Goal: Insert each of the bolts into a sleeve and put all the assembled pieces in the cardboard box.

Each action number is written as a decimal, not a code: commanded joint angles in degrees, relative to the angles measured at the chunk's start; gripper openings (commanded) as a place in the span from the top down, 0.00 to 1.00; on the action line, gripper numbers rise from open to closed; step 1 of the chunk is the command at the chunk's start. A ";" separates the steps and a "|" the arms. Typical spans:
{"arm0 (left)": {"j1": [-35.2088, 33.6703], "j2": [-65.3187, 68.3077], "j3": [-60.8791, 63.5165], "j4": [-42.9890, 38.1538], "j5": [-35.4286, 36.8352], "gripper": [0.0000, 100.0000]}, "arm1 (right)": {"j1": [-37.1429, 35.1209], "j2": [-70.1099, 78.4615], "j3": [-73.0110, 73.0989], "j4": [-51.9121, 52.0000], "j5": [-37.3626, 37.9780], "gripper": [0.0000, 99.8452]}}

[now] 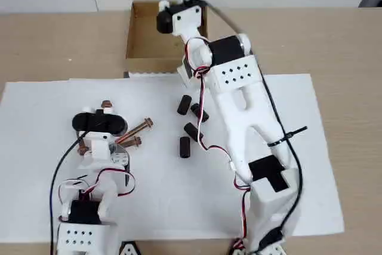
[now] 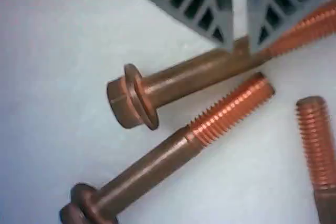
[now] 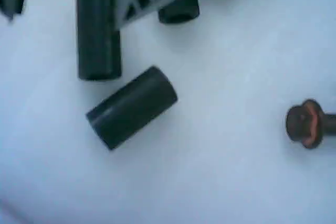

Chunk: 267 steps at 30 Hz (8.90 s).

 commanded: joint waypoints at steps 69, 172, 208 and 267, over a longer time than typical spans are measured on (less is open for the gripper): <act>-0.35 -0.62 -0.13 -1.23 -0.09 0.99 | 2.68 10.42 7.65 -9.45 14.86 1.00; -10.55 97.23 -87.96 20.31 -3.52 0.89 | 27.74 -71.25 68.92 1.10 10.37 1.00; -10.64 109.71 -88.22 16.26 -3.52 0.96 | 27.74 -71.25 68.92 1.19 10.29 1.00; 4.84 23.38 -47.43 22.86 8.09 1.00 | 14.73 -71.87 68.92 -5.05 -9.49 1.00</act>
